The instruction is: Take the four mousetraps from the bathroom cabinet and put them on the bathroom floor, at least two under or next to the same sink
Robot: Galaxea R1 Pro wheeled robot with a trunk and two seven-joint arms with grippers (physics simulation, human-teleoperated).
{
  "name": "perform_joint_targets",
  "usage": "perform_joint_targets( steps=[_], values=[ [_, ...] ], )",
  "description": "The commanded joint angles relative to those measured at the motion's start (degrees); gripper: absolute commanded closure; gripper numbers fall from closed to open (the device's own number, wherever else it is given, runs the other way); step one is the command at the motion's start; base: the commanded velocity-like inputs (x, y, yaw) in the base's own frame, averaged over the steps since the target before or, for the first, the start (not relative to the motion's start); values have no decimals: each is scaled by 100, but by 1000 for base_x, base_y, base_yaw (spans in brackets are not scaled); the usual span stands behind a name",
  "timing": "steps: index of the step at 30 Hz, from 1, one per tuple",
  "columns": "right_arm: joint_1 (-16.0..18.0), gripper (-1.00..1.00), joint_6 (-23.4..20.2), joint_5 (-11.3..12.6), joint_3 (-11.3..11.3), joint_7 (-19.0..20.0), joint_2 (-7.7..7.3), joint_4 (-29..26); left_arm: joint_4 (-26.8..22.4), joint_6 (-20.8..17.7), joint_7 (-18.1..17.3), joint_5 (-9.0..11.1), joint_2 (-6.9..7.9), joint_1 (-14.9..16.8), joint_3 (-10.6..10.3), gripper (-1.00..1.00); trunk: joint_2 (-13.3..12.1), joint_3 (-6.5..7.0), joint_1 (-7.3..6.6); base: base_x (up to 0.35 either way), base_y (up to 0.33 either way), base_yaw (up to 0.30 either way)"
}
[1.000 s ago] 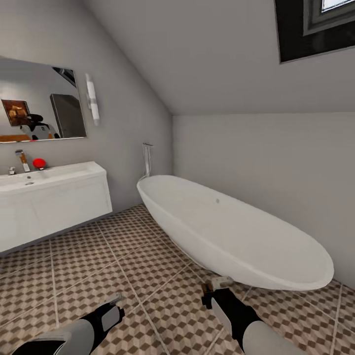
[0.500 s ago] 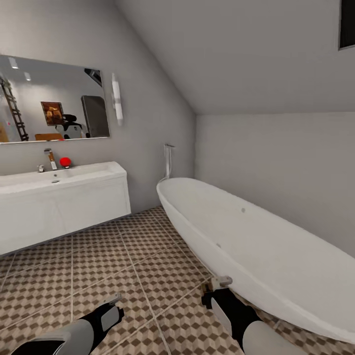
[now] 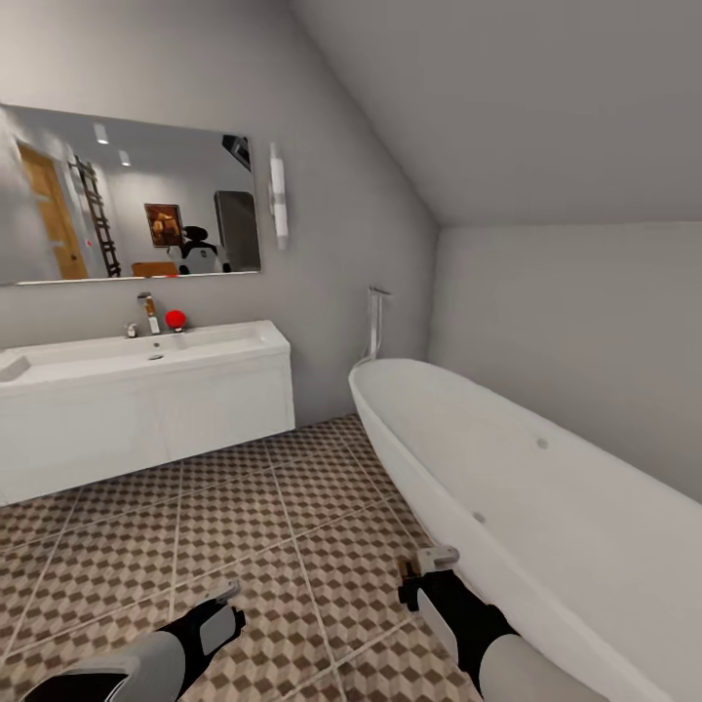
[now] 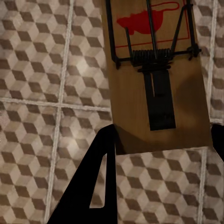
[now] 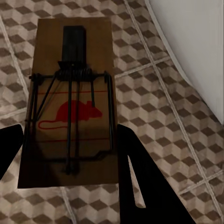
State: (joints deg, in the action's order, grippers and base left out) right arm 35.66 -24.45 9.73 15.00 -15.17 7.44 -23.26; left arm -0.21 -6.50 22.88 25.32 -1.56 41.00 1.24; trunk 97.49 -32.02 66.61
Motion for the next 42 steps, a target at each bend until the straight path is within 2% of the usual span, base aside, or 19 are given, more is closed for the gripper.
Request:
perform_joint_targets(
  steps=[1,42],
  values=[
    [2,100,-25,75,47,-56,-6,-11,-2,-27,33,-19,-2,5,9,100,3,-6,3,323,0,272],
    [2,100,-32,78,47,-54,-6,-11,-3,-27,33,-19,-2,5,8,100,3,-6,3,323,0,272]
  ],
)
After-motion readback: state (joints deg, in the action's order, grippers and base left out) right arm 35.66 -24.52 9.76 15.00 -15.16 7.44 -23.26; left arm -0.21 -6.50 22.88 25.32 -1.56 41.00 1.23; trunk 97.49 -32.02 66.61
